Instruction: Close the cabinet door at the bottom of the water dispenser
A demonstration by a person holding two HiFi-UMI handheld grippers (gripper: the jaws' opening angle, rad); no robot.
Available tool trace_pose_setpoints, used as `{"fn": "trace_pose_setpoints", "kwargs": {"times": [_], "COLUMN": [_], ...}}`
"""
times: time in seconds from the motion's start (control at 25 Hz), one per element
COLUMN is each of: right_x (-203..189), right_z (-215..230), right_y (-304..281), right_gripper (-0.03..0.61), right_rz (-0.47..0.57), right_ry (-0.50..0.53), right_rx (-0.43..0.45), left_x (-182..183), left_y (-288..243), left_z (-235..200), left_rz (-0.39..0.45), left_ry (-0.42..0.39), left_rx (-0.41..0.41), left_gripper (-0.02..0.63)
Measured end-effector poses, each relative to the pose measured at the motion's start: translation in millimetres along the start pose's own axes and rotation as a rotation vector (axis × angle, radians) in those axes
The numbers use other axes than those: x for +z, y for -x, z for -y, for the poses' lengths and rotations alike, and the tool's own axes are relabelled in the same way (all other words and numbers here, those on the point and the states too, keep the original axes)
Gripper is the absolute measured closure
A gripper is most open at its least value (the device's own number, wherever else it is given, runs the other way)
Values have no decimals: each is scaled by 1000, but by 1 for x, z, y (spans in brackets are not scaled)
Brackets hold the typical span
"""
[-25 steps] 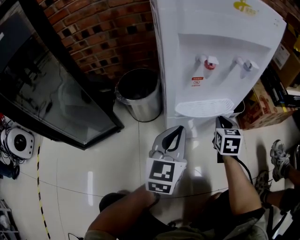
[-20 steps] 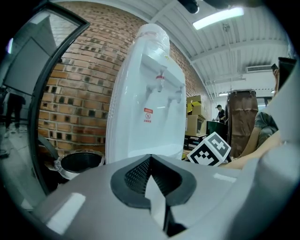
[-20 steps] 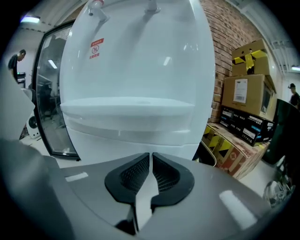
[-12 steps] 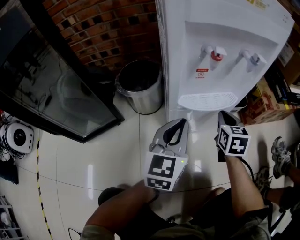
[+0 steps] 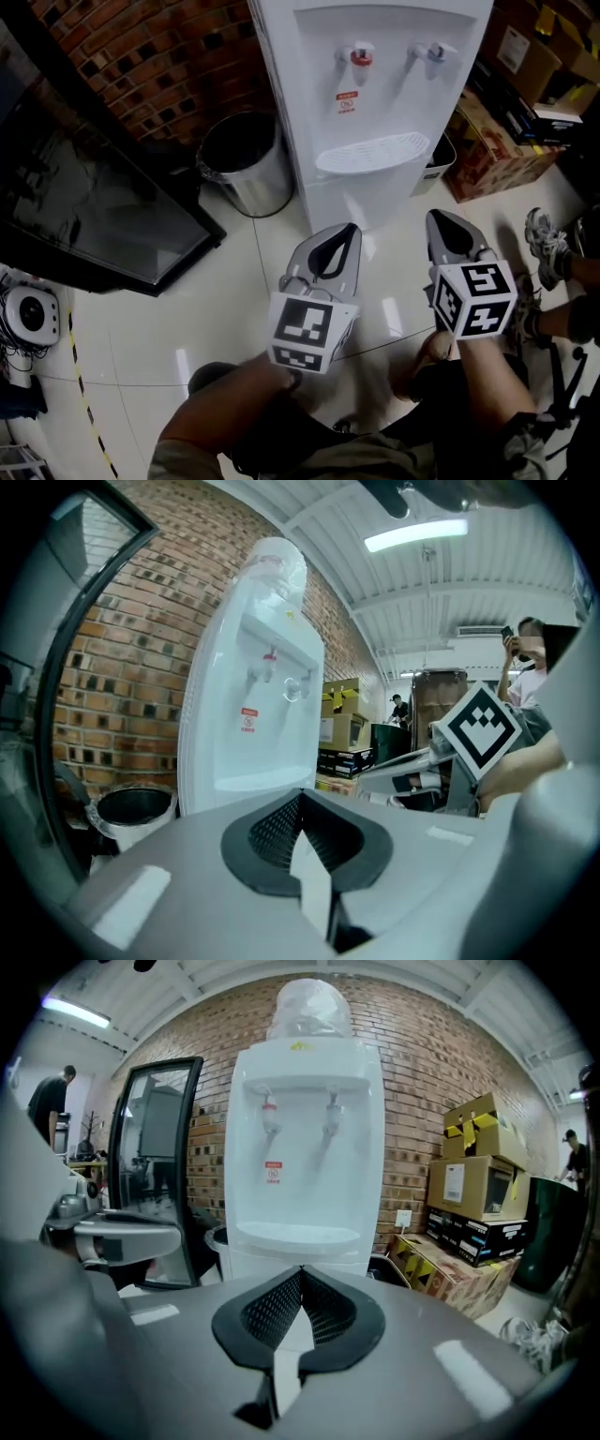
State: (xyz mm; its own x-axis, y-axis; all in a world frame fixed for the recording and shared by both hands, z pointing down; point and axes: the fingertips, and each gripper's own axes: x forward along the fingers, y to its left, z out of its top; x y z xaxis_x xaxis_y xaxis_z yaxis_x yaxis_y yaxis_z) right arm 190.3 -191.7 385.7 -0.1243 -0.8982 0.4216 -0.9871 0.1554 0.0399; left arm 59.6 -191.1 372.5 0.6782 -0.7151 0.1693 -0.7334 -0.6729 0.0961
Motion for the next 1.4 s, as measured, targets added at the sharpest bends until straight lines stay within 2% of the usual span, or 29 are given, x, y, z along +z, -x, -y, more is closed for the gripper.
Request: {"fn": "trace_pose_setpoints", "kwargs": {"times": [0.2, 0.44, 0.68, 0.92, 1.2, 1.4], "right_x": [6, 11, 13, 3, -2, 4], "right_z": [-23, -55, -72, -83, -94, -95], "right_y": [55, 113, 150, 168, 168, 164], "right_gripper": [577, 578, 577, 578, 578, 578], "right_rz": [74, 169, 245, 249, 260, 271], "right_ry": [-26, -29, -36, -39, -33, -29], "right_rx": [5, 27, 26, 39, 39, 32], "left_x": [0, 6, 4, -6, -8, -8], "left_y": [33, 82, 130, 160, 164, 159], "left_z": [13, 17, 32, 47, 32, 32], "left_rz": [-9, 2, 17, 34, 33, 39], "left_ry": [-40, -117, -102, -133, -124, -125], "left_rx": [-12, 32, 81, 93, 125, 116], "left_gripper": [614, 614, 614, 614, 614, 614]}}
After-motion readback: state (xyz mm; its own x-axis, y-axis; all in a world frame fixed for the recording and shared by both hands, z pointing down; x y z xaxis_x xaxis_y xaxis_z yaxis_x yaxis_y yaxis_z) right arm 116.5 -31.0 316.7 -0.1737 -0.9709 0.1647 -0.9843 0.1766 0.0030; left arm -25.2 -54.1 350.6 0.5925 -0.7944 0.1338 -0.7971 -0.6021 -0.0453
